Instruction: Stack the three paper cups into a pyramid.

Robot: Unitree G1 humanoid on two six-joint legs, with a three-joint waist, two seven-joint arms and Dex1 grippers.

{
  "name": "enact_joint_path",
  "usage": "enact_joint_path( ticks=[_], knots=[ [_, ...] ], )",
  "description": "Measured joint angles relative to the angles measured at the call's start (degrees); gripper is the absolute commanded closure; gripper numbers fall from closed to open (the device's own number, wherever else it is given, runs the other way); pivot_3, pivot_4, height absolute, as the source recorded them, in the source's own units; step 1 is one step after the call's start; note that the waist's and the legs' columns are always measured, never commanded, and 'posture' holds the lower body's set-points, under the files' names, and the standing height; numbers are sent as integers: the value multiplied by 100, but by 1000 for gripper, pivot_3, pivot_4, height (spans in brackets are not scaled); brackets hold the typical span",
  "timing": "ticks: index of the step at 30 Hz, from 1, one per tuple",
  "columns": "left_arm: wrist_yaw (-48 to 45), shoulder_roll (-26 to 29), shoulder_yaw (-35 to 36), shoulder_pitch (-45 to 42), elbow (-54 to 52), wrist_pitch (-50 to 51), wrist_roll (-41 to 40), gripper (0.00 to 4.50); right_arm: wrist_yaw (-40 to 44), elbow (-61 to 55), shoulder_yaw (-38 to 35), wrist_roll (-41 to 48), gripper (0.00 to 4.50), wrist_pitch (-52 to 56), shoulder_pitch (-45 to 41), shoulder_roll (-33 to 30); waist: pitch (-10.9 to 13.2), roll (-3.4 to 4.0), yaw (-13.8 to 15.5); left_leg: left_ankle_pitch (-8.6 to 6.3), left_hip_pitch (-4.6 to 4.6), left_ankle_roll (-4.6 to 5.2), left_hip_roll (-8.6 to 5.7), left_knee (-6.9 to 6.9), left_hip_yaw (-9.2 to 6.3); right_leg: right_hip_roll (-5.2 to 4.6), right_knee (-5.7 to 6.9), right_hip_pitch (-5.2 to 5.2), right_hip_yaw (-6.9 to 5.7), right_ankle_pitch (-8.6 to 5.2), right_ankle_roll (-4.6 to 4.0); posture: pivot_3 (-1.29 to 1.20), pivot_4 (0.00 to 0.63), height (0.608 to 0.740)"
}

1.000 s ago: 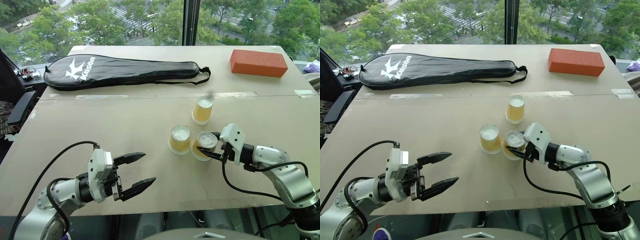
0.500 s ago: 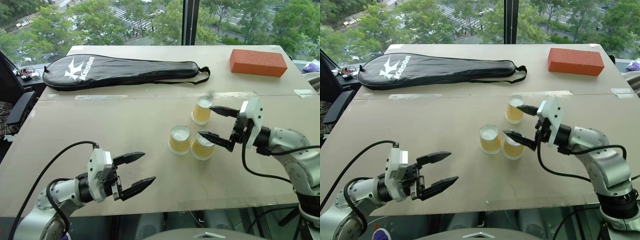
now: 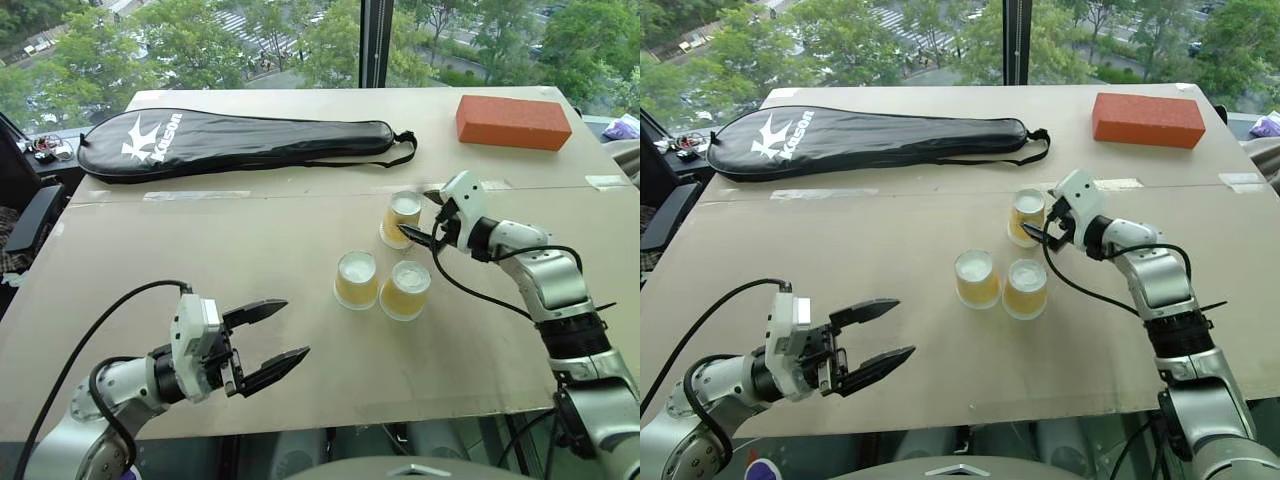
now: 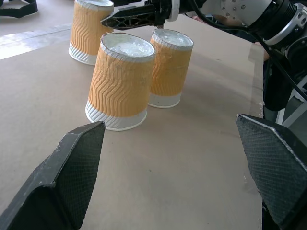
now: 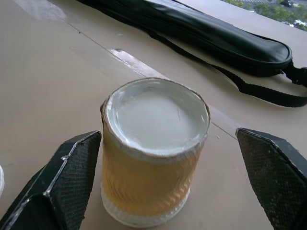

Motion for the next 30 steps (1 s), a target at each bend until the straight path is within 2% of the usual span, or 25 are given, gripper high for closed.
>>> enact_joint_path(
  ticks=[5, 6, 12, 14, 18, 22, 30],
  knots=[
    [83, -55, -13, 53, -127, -7, 2, 0, 181, 871, 65, -162, 2171, -353, -389, 264, 0, 1, 7, 0, 1, 0, 0, 1, -1, -1, 1, 2, -1, 0, 0, 0, 150, 740],
    [102, -56, -13, 64, -126, -7, 2, 0, 241, 937, 65, -178, 2352, -405, -425, 263, 0, 1, 6, 0, 1, 0, 0, 1, -1, -1, 1, 1, -1, 0, 0, 0, 150, 740],
    [150, -108, 1, 160, -126, -16, 2, 0, 836, 660, -175, 201, 2354, -254, -463, -61, 16, 22, 7, 0, -7, 0, -1, 1, -1, -2, -1, -2, -1, 1, 0, 0, 150, 740],
    [165, -142, 12, 188, -126, -29, 2, 0, 1117, 128, -393, 592, 2354, 13, -487, -253, 20, 29, 9, 0, -8, 0, 0, 0, -6, -2, -1, -3, -3, 0, 0, 0, 150, 740],
    [191, -180, 23, 126, -119, -110, 8, 0, 1800, -1873, -624, 1809, 2354, 1076, -441, -987, 28, 37, 14, 0, -18, 0, 4, 0, -24, 0, 0, -9, -20, 0, 1, 0, 150, 740],
    [172, -173, 19, 1, -110, -121, 7, 0, 1776, -2769, -507, 2117, 2354, 1581, -156, -1169, 26, 33, 13, 0, -17, 0, 4, 4, -21, 2, 1, -8, -19, 0, 1, 0, 150, 740],
    [84, -154, -12, -105, 19, -121, 9, 0, 1530, -3375, -27, 1995, 2354, 1871, -22, -1267, 26, 33, 11, 0, -19, 0, 1, 11, -13, 0, 1, -9, -12, 0, 1, 0, 150, 740]
  ],
)
